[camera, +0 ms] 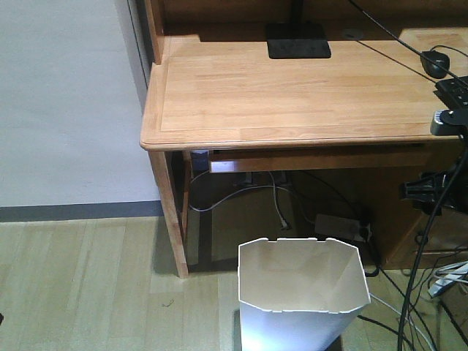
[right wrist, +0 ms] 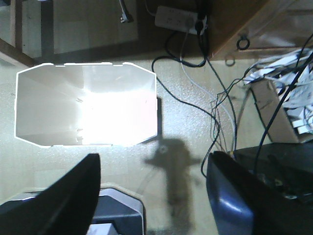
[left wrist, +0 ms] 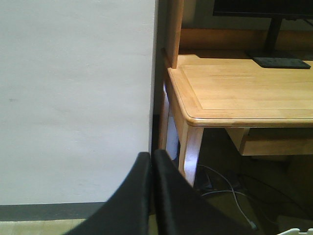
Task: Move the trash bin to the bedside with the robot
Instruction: 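Lower the right gripper toward the rim of the white trash bin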
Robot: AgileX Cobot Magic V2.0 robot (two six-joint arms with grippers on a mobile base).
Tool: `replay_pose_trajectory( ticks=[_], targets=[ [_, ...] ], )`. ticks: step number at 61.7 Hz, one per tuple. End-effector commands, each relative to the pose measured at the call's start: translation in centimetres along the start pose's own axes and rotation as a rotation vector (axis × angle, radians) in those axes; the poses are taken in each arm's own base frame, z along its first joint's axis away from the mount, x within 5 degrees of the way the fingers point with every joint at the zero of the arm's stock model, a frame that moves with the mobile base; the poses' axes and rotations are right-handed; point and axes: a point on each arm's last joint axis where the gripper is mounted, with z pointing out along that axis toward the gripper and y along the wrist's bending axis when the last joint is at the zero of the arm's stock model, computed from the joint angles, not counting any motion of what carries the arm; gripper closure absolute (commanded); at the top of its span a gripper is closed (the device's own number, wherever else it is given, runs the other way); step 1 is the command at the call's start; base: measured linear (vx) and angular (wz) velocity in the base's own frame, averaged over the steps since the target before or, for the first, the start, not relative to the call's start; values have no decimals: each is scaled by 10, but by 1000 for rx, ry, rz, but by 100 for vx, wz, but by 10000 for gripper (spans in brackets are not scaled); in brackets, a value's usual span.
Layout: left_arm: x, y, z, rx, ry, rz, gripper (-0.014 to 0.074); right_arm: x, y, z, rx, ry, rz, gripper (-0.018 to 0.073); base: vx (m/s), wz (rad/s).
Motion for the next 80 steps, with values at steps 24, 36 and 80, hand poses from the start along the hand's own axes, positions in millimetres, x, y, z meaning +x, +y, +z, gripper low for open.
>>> replay_pose_trajectory(
  ticks=[24, 36, 80],
  targets=[
    [-1, 0, 1, 10, -64, -9, 602, -19, -31, 75, -145, 69, 50, 97, 0, 0],
    [-1, 0, 1, 10, -64, -9, 602, -20, -33, 108, -139, 97, -56, 97, 0, 0],
    [-1, 0, 1, 10, -64, -9, 602, -15, -16, 258, -131, 213, -191, -35, 0, 0]
  ],
)
